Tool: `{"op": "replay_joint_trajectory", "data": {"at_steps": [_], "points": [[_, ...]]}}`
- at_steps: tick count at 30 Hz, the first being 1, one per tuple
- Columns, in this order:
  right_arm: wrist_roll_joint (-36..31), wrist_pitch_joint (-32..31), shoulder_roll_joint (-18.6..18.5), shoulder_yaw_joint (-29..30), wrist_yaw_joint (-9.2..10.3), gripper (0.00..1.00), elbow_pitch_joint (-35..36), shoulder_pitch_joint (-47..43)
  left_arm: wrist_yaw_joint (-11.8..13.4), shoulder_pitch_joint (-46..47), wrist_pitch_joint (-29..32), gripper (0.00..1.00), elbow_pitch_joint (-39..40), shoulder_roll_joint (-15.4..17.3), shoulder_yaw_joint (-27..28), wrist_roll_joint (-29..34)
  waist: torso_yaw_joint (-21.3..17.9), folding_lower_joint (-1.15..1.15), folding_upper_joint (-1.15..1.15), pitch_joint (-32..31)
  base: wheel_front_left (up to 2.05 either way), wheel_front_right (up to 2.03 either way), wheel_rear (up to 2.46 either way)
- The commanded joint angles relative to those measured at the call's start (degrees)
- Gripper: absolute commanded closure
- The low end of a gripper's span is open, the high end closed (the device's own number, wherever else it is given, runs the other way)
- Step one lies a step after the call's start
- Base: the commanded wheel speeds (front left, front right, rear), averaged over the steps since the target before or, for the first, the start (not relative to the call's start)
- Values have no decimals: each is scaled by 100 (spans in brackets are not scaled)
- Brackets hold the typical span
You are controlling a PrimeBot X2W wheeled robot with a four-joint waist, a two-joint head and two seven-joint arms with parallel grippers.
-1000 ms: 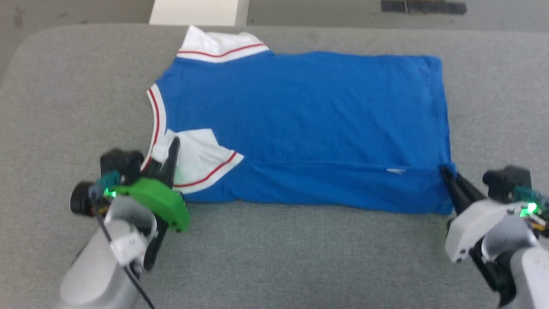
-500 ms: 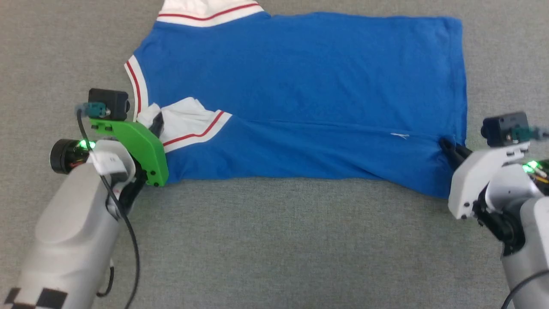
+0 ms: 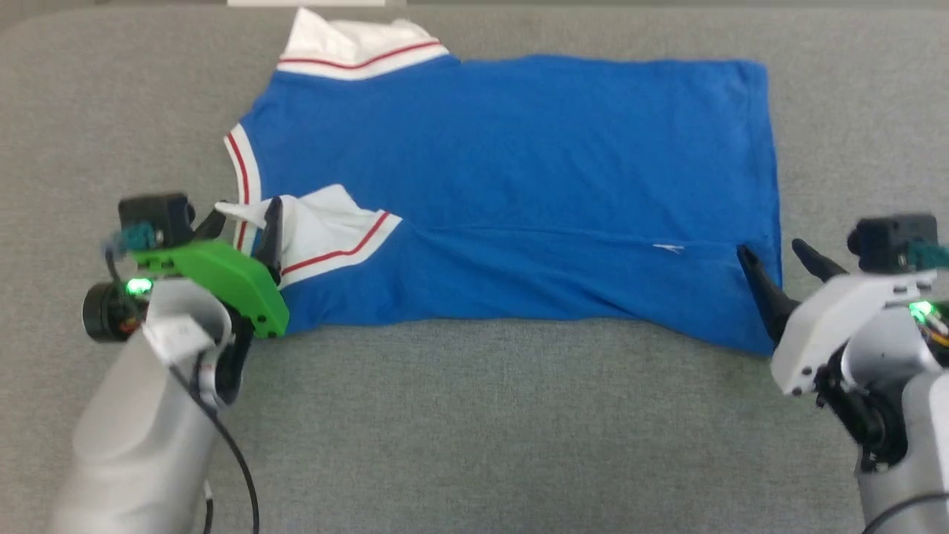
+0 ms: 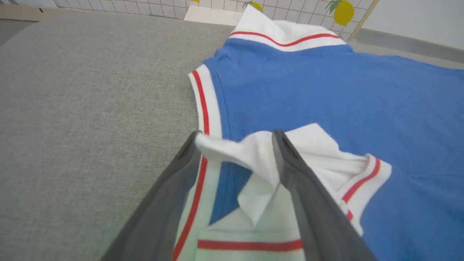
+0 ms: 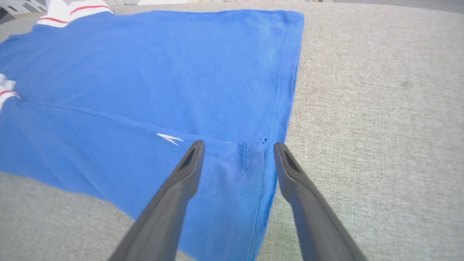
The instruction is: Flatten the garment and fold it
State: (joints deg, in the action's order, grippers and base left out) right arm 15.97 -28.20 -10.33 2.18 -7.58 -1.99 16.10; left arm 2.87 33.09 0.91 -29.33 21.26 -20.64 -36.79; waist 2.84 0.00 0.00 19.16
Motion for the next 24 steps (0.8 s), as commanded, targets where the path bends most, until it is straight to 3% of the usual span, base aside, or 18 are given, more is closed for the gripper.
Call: {"op": "replay_joint_trajectory", "data": {"at_steps": [1, 5, 11, 18, 24], "points": [[-85, 295, 69, 17, 9, 0, 68, -200, 74, -195, -383, 0, 125, -34, 43, 122, 50, 0, 0, -344, 0, 0, 0], [-242, 1216, 248, 109, 9, 0, 165, -649, 279, -763, -1201, 0, 488, -107, 151, 235, 62, 0, 0, -656, 0, 0, 0], [-361, 2525, 567, 142, 9, 0, 179, -1226, 562, -1706, -1484, 0, 1064, -128, 243, 325, -15, 0, 0, -897, 0, 0, 0], [-510, 3462, 706, -79, 9, 0, 190, -1522, 892, -2450, -1211, 0, 1273, -34, 363, 155, -247, 0, 0, -885, 0, 0, 0], [-542, 3661, 733, -223, 9, 0, 165, -1421, 1221, -2386, -625, 0, 1171, 15, 648, -193, -473, 0, 0, -707, 0, 0, 0]]}}
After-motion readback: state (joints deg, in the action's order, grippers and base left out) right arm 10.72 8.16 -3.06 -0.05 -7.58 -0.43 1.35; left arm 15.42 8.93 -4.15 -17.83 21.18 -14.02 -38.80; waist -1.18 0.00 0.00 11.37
